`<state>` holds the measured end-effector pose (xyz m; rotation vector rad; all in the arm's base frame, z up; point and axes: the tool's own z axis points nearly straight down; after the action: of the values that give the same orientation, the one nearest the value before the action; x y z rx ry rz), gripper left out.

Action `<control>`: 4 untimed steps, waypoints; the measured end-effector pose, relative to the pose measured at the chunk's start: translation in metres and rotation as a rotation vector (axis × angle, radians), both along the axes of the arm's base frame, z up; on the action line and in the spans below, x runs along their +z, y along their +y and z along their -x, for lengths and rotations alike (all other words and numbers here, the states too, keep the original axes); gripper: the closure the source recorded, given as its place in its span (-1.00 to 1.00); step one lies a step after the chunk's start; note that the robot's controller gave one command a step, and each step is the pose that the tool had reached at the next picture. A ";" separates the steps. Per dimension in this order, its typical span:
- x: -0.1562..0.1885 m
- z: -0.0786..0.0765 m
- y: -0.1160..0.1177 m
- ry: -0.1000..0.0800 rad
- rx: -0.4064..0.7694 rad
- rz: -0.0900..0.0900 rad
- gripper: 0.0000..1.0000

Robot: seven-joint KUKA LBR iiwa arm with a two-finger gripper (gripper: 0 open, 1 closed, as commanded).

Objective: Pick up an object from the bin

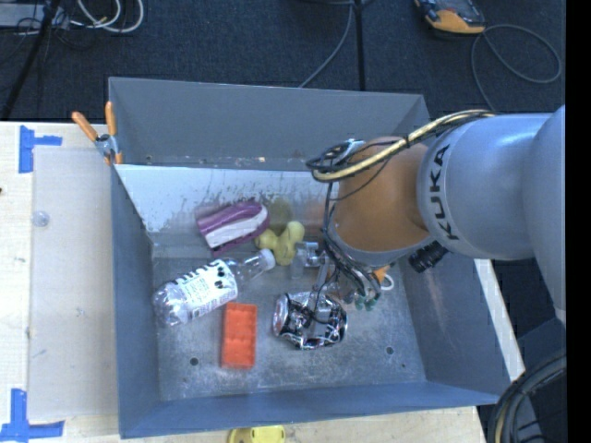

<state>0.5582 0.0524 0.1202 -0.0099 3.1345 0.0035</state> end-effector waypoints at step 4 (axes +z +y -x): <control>0.054 0.011 -0.040 -0.003 -0.099 -0.005 1.00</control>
Offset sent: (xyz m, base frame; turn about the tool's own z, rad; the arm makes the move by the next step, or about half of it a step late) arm -0.0175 -0.0268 -0.0474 0.1440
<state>0.5470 0.0123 0.1745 0.1456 3.1284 0.0109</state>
